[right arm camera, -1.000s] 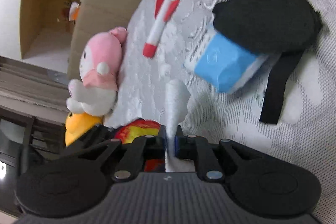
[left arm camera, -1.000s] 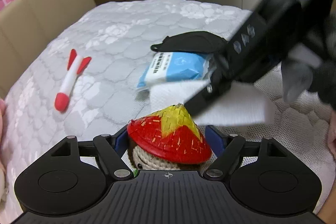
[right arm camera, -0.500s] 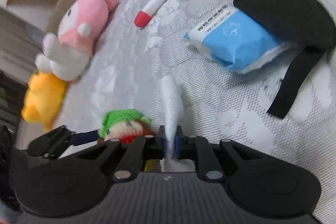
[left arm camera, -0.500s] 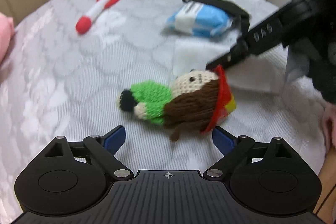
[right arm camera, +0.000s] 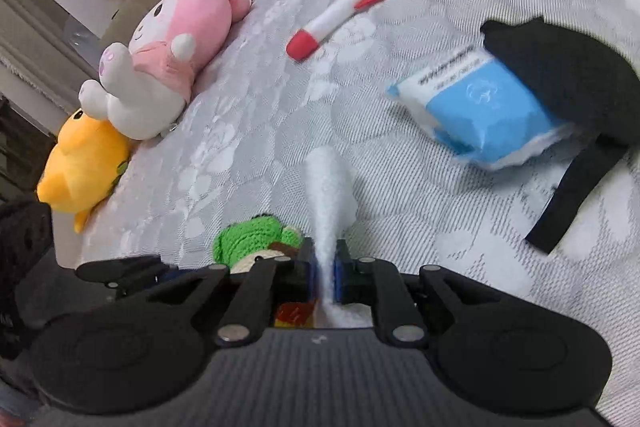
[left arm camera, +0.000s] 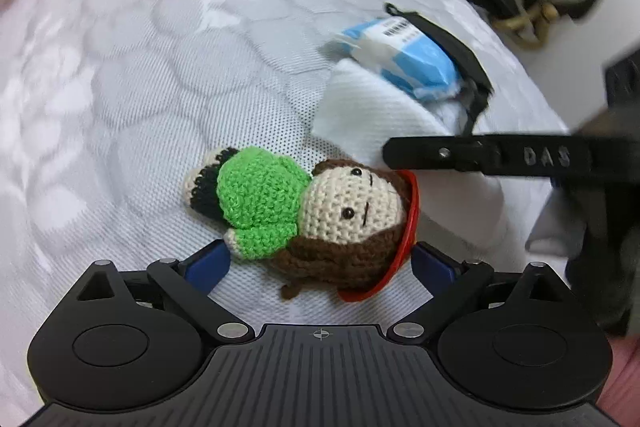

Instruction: Organize soft objects

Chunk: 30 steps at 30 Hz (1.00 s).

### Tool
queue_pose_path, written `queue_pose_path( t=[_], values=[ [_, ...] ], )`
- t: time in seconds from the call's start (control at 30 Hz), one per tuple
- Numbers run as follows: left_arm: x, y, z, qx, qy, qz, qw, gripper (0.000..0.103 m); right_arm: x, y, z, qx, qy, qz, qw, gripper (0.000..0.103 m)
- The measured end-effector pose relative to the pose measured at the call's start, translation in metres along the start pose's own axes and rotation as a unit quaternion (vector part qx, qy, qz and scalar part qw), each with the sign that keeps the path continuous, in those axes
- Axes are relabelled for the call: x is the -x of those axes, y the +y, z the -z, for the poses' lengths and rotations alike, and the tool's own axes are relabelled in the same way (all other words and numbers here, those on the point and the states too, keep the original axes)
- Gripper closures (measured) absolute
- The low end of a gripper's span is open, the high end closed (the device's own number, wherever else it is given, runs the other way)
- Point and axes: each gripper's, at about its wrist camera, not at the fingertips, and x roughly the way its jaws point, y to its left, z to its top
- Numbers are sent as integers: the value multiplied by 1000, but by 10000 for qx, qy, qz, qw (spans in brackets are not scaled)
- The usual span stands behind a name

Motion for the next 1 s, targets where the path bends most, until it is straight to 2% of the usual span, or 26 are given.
queue_pose_path(
  t=[0.07, 0.13, 0.27, 0.33, 0.43, 0.5, 0.57, 0.6, 0.63, 0.67, 0.7, 0.77, 0.83, 0.9, 1.0],
  values=[
    [1, 1, -3, 432, 58, 69, 9990, 4, 4, 0, -2, 71, -75, 41, 9999, 91],
    [8, 3, -5, 863, 22, 295, 9958, 4, 8, -1, -3, 141, -144, 116, 9997, 90],
    [17, 9, -11, 1761, -170, 707, 9817, 4, 15, -5, -5, 172, -256, 170, 9994, 90],
    [8, 8, -15, 1891, -80, 582, 9802, 4, 18, -7, -7, 127, -297, 138, 9994, 90],
    [-17, -1, -18, 1783, 82, 280, 9835, 5, 23, -10, -9, 154, -430, 272, 9986, 90],
    [-29, -13, -19, 1425, -66, 127, 9897, 7, 27, -14, -11, 158, -519, 388, 9978, 90],
    [-28, -36, -26, 416, -412, -236, 9980, 13, 31, -21, -14, 98, -581, 450, 9973, 90],
    [-25, -50, -29, -219, -577, -484, 9969, 14, 33, -24, -15, 68, -612, 480, 9969, 90],
    [-23, -67, -30, -968, -737, -823, 9892, 15, 33, -27, -16, 7, -621, 475, 9969, 90],
    [-24, -81, -29, -1667, -813, -1139, 9760, 15, 33, -31, -18, -92, -615, 432, 9971, 90],
    [-25, -95, -28, -2345, -880, -1440, 9574, 15, 33, -34, -19, -171, -605, 364, 9974, 90],
    [-30, -109, -25, -3097, -744, -1610, 9342, 20, 33, -36, -21, -291, -598, 220, 9975, 91],
    [-35, -115, -26, -3264, -507, -1494, 9320, 28, 34, -36, -23, -384, -640, 30, 9972, 93],
    [-39, -118, -25, -3275, -444, -1405, 9333, 28, 38, -35, -25, -580, -662, -546, 9946, 93],
    [-41, -121, -21, -3294, -407, -1335, 9338, 27, 35, -34, -28, -1060, -451, -1633, 9798, 93]
  ],
)
